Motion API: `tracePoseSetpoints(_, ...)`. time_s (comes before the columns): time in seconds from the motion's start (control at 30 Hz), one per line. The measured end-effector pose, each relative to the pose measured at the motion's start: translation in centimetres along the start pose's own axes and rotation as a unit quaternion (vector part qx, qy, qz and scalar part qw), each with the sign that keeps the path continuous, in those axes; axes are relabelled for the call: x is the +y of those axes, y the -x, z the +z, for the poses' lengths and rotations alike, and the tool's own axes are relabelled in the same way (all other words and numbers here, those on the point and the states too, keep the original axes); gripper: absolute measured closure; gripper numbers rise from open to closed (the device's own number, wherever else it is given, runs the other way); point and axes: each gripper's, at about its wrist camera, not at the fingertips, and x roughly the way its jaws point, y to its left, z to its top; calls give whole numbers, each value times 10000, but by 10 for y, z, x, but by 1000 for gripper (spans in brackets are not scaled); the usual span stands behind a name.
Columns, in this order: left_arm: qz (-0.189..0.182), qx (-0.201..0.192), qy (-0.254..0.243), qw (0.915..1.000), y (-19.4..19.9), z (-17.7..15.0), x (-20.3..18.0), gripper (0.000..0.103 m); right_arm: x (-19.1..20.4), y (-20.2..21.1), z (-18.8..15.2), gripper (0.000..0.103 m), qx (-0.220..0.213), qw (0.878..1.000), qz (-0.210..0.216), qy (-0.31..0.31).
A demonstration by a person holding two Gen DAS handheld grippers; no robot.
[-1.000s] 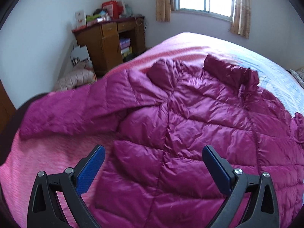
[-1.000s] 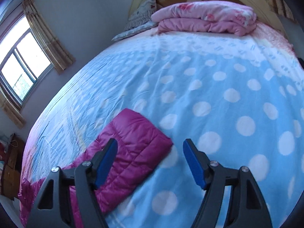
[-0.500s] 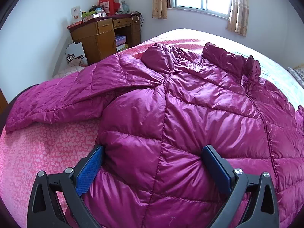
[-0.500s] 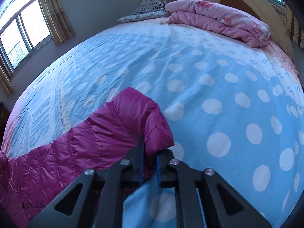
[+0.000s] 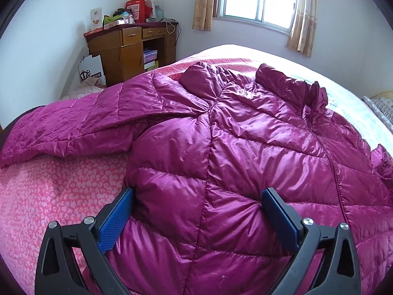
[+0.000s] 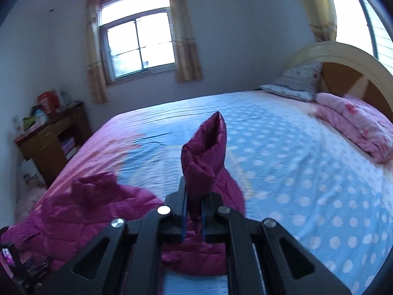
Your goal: Fold large clothes
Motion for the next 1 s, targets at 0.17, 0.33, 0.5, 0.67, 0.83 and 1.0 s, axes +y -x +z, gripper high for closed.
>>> tracePoseSetpoints(0.17, -227, -133, 225, 9994, 5, -3, 8, 1, 104, -41, -30, 93, 555, 9888, 1351, 299)
tracePoseSetpoints(0.33, -301, -221, 365, 9986, 9, -5, 13, 1, 180, -99, -76, 93, 1200, 9680, 2175, 369)
tracePoseSetpoints(0.5, -445, -339, 550, 9969, 13, -8, 20, 1, 218, -135, -116, 93, 1760, 9460, 2687, 447)
tracePoseSetpoints(0.67, -484, -385, 580, 9964, 15, -10, 21, 1, 236, -151, -141, 82, 2286, 9180, 3190, 570)
tracePoseSetpoints(0.83, -514, -405, 610, 9960, 15, -10, 21, 1, 221, -141, -130, 26, 2524, 8893, 3813, -25)
tracePoseSetpoints(1.0, -439, -396, 556, 9967, 16, -11, 19, 1, 216, -132, -110, 81, 2078, 9150, 3458, 28)
